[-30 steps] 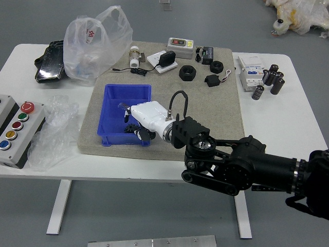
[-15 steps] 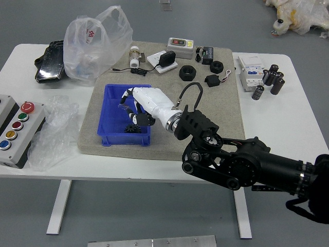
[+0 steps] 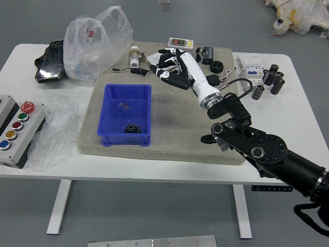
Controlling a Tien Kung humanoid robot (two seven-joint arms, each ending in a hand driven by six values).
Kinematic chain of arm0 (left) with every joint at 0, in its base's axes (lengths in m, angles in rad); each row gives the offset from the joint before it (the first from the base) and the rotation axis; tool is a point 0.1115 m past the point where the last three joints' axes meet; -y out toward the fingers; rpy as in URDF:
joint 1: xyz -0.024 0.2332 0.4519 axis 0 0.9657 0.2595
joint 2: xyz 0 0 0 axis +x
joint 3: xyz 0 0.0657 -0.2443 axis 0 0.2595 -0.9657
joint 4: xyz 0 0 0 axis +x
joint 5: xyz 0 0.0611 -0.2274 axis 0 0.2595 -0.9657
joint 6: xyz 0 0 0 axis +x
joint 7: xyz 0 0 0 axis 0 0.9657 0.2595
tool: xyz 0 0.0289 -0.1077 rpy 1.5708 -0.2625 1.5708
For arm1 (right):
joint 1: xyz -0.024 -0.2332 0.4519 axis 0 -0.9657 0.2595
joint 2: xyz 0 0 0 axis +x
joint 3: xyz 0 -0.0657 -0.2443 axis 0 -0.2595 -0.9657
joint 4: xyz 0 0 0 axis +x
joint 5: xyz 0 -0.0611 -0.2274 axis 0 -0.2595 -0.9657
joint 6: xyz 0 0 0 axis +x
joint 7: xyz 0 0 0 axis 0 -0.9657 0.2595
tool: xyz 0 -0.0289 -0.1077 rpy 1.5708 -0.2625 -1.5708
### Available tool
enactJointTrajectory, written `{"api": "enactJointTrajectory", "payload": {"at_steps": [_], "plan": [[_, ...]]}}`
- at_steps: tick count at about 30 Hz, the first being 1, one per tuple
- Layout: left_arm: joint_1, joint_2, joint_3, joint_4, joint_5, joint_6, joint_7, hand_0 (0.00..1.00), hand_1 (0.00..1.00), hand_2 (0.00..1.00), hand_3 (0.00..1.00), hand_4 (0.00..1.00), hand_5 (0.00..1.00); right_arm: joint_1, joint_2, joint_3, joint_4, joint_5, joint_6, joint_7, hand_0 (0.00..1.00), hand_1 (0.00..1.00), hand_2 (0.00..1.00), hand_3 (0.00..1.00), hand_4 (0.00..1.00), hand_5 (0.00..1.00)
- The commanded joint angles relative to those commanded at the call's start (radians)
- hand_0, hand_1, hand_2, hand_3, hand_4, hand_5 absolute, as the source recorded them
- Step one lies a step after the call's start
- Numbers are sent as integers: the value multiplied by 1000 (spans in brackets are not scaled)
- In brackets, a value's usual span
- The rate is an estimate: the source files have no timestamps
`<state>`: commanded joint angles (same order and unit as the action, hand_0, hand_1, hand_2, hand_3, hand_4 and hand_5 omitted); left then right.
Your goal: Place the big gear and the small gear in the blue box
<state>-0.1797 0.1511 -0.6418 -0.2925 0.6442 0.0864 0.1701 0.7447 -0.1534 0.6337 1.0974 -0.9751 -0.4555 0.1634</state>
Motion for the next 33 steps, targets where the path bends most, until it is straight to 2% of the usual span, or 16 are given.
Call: {"api": "enactJointTrajectory", "payload": {"at_steps": [4, 5, 12, 22, 27, 33], "plan": [[-3, 1, 4, 1, -5, 0, -4, 687, 512, 533, 728, 677, 298, -27, -18, 44, 11, 112, 5, 48, 575, 688, 734, 788, 968, 691], [-3, 1, 5, 1, -5, 0, -4, 687, 513, 533, 727, 677, 299, -35, -22, 50, 11, 140, 6, 58, 560, 674, 707, 762, 955, 668], [-6, 0, 11, 2, -13, 0, -8, 687, 514, 532, 728, 677, 298, -97, -41, 84, 19, 275, 18, 92, 550, 663, 700, 758, 945, 653], [-17, 5, 18, 2, -13, -2, -11, 687, 512, 533, 728, 678, 297, -147, -68, 151, 34, 247, 12, 87, 540, 642, 685, 756, 941, 639], [-23, 10, 34, 3, -28, -2, -20, 687, 513, 532, 728, 678, 297, -216, -84, 247, 79, 159, 10, 68, 536, 627, 674, 751, 929, 626], [-15, 13, 62, 6, -50, -3, -35, 687, 513, 532, 728, 678, 298, -345, -142, 360, 178, 114, 30, 77, 537, 617, 661, 747, 921, 614]]}}
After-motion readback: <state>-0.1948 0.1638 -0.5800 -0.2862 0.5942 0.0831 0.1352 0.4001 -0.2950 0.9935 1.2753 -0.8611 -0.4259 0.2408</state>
